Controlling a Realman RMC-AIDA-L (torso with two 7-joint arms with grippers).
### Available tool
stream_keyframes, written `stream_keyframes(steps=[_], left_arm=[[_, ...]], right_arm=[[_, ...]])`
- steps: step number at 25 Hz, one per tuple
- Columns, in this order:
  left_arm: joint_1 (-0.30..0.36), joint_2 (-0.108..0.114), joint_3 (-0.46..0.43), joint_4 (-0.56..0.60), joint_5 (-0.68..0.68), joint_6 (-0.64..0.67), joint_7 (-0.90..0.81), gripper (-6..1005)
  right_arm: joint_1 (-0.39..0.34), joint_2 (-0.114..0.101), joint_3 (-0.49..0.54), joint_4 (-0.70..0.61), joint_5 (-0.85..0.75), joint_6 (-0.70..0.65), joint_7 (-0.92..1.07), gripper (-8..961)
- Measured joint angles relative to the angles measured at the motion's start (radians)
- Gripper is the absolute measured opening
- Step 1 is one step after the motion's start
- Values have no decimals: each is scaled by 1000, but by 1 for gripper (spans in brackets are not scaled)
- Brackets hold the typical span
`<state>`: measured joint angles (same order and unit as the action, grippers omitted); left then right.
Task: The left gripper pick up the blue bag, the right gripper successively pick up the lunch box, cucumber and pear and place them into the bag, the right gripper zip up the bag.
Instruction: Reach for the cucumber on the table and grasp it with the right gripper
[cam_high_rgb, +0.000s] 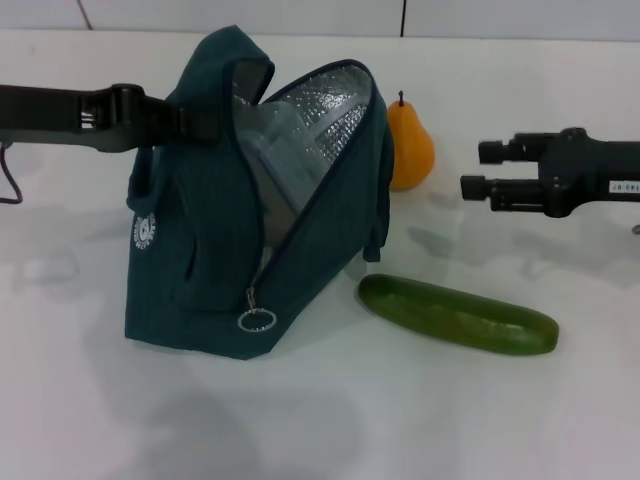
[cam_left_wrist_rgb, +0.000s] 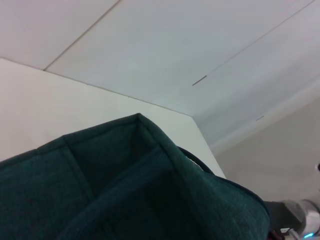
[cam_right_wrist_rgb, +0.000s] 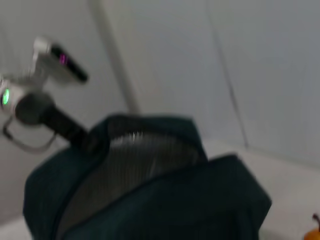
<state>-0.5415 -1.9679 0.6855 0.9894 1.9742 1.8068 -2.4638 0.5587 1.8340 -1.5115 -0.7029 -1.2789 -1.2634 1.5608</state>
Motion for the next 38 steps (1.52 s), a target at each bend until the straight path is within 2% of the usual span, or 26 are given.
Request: stream_keyframes(steps=[4, 6, 9, 12, 14, 17, 20, 24, 30, 38], left_arm=[[0, 0, 0, 0, 2, 0, 4, 44], [0, 0, 0, 0, 3, 0, 5, 44], [-1, 0, 0, -1, 4, 0, 5, 45], [-2, 0, 0, -1, 4, 0, 5, 45], [-5, 0, 1, -1, 5, 0, 5, 45], [-8, 0, 5, -1, 5, -4, 5, 46], [-11, 0, 8, -2, 6, -7, 5, 46], [-14, 0, 9, -2, 6, -8, 5, 47], [-17, 0, 9, -2, 6, -8, 5, 48], [-18, 2, 9, -2, 6, -9, 5, 50]], right_arm=[[15, 23, 128, -206, -369, -73, 260, 630], [53, 38, 202, -301, -553, -163, 383, 632], [119, 51, 253, -378, -735, -294, 490, 636], [182, 59, 262, -418, -835, -385, 534, 640], [222, 66, 263, -427, -882, -430, 545, 642], [275, 90, 258, -427, -956, -472, 554, 646], [315, 132, 250, -428, -1029, -505, 550, 649], [338, 166, 192, -434, -1074, -518, 542, 654], [332, 177, 67, -436, -1088, -479, 534, 665], [315, 183, 41, -396, -1106, -389, 534, 691]])
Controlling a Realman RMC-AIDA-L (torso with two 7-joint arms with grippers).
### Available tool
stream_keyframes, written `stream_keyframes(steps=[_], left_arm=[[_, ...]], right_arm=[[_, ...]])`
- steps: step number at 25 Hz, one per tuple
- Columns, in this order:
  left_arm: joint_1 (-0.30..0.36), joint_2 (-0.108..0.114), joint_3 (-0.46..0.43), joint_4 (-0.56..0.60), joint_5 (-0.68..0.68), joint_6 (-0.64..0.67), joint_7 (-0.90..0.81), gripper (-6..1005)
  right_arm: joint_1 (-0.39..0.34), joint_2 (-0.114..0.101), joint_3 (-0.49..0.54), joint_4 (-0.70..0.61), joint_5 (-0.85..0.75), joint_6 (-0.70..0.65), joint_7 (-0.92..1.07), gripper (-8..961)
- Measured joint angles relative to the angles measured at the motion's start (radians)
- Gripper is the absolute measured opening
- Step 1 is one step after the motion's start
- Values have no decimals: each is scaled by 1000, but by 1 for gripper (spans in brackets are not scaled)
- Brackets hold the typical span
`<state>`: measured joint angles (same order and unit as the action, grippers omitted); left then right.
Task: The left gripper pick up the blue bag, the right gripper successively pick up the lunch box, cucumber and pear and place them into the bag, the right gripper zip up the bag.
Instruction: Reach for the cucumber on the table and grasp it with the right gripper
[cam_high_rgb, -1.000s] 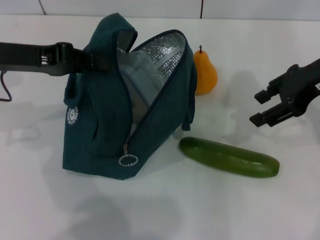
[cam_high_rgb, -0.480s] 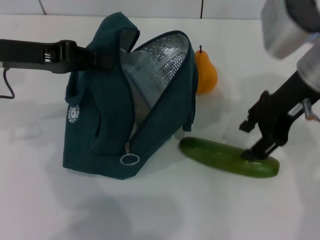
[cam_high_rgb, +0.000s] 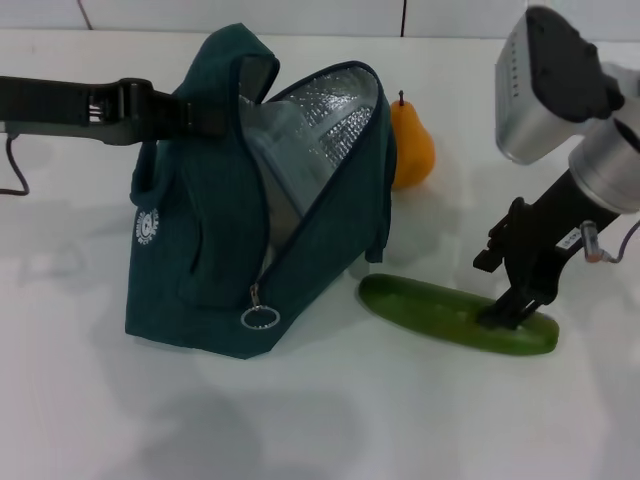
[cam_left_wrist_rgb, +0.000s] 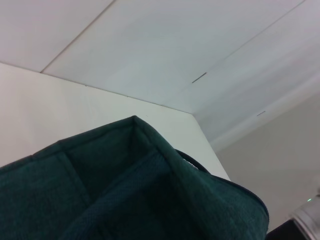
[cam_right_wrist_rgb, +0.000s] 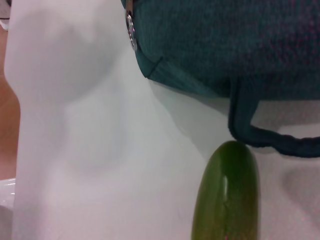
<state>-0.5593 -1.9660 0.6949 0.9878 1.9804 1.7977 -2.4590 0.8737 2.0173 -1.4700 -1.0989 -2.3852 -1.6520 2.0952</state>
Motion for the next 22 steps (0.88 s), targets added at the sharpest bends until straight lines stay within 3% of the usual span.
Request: stream_keyframes(steps=[6, 22], left_arm=[[-1, -4, 0, 0, 0, 0, 0, 51], [-1, -6, 0, 0, 0, 0, 2, 53]], right_arm=[[-22, 6, -80, 12, 0, 69, 6, 693], [-22, 11, -136, 70, 41, 139, 5, 696]])
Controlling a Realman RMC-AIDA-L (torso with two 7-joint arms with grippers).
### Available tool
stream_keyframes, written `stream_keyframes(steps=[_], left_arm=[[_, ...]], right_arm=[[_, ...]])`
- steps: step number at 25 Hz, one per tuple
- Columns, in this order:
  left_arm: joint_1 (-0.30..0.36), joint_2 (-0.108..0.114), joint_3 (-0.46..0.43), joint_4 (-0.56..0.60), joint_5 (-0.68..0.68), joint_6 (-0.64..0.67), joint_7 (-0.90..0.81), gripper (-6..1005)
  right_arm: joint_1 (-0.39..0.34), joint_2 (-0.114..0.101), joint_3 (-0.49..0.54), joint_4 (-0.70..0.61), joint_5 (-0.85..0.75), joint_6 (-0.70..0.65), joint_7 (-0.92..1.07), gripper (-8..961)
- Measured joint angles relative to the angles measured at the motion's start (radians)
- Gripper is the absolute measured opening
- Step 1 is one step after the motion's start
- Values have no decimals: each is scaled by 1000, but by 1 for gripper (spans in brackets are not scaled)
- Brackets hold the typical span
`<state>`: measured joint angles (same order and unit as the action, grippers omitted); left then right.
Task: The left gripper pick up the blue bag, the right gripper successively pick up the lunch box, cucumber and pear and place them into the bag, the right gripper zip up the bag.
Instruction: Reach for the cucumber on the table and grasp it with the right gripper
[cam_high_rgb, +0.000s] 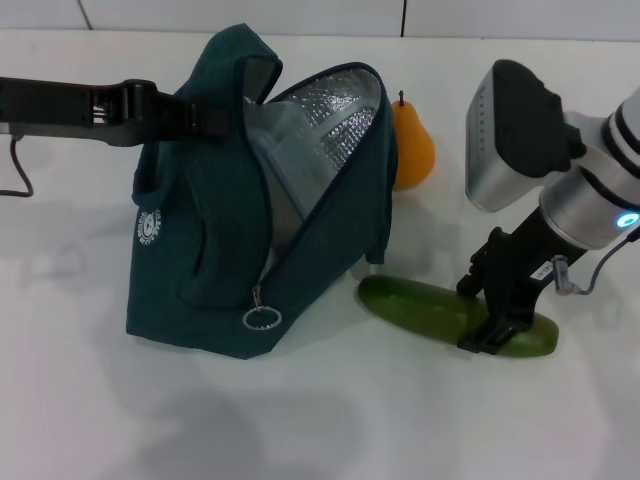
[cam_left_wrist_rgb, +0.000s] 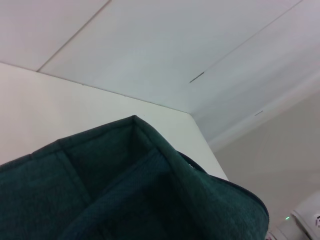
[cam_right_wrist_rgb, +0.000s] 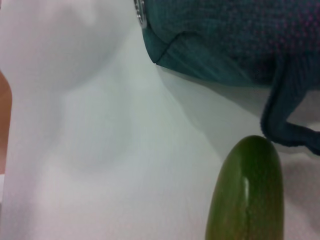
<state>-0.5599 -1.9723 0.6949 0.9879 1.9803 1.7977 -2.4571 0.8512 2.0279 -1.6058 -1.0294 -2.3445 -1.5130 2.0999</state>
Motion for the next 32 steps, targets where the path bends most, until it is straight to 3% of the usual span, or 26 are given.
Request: stream_keyframes(steps=[22, 32], left_arm=[[-4, 0, 0, 0, 1, 0, 2, 57], [-3, 0, -1, 0, 11, 0, 3, 59]], right_arm=[[-3, 0, -38, 27, 19, 53, 0, 693], [-3, -4, -48, 6, 20, 28, -4, 629]])
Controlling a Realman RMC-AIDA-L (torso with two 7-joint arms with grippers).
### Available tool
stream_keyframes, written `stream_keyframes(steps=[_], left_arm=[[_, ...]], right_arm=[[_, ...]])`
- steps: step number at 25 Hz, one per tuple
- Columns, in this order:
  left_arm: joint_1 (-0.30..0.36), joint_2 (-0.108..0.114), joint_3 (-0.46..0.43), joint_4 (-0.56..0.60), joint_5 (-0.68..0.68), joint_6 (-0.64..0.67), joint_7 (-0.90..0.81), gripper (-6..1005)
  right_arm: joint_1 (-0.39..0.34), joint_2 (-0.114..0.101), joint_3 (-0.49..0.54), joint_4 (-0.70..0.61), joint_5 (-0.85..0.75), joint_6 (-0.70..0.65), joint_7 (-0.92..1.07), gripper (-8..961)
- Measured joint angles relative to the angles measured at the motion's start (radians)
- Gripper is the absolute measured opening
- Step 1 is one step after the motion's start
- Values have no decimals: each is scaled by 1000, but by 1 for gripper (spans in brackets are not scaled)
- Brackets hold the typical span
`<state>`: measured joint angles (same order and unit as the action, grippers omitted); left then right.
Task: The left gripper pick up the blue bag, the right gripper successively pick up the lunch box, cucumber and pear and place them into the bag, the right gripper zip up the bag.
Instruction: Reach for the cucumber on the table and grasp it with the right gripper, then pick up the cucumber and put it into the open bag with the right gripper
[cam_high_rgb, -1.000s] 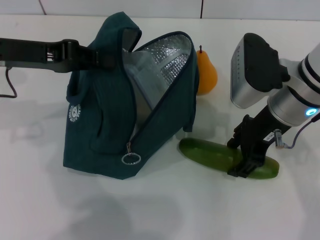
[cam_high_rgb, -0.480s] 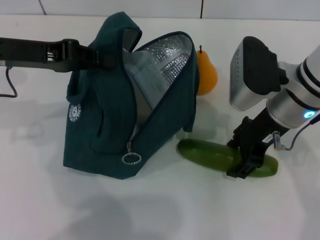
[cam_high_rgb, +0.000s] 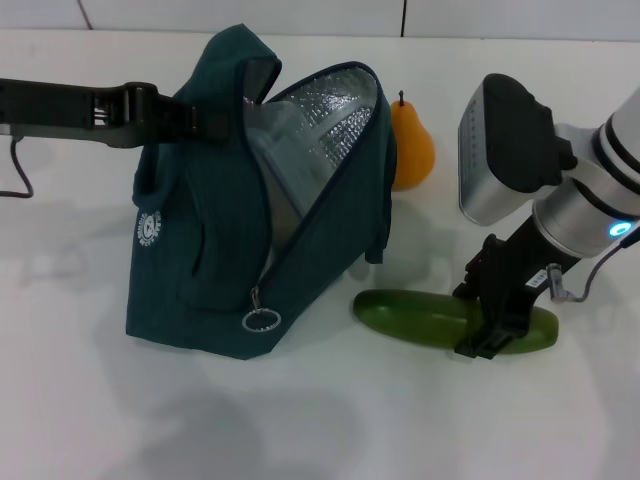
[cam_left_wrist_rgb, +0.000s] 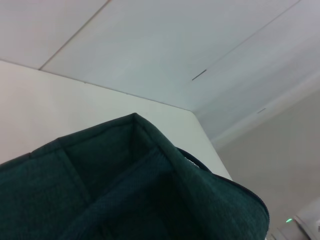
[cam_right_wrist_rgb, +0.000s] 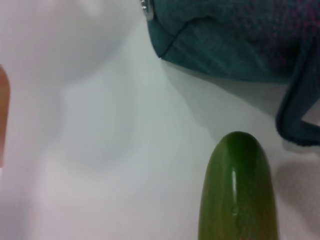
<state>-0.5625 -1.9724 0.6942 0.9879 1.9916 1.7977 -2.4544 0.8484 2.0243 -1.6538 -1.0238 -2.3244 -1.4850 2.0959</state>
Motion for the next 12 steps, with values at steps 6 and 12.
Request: stream_keyframes(steps=[6, 12], left_arm=[[5, 1, -5, 0, 1, 0, 0, 60], [4, 3, -7, 0, 1, 0, 0, 61]], right_arm=[[-19, -4, 12, -95, 8, -136, -8, 630], [-34, -5, 90, -137, 141, -265, -67, 635]])
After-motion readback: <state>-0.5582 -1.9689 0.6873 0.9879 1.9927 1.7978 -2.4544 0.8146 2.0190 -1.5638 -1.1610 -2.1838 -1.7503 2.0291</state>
